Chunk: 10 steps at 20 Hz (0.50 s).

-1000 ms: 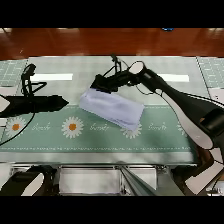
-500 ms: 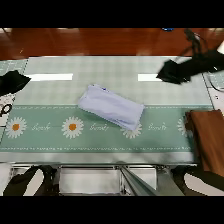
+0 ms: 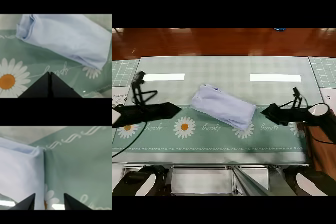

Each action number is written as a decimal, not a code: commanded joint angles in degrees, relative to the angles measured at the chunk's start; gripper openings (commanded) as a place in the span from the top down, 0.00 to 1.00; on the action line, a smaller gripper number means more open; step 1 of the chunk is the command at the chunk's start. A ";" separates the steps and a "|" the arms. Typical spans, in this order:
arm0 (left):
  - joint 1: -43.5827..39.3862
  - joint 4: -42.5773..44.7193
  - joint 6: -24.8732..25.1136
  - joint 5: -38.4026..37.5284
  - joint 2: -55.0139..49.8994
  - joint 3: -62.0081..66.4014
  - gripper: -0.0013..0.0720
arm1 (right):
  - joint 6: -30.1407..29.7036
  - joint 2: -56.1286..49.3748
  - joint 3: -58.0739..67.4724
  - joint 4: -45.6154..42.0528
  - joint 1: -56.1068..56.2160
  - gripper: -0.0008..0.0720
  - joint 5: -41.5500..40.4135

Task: Fold the shirts.

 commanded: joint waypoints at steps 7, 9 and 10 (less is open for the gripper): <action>-9.18 -2.08 -2.82 7.54 -6.73 -4.48 0.95 | -16.17 -20.96 5.97 23.45 13.46 0.43 -0.90; -9.18 -2.12 -2.82 7.56 -6.80 -4.48 0.95 | -16.20 -23.45 10.51 23.39 15.87 0.71 -0.55; -9.18 -2.12 -2.82 7.54 -6.80 -4.48 0.95 | -17.00 -23.71 12.66 23.21 16.48 0.96 -0.48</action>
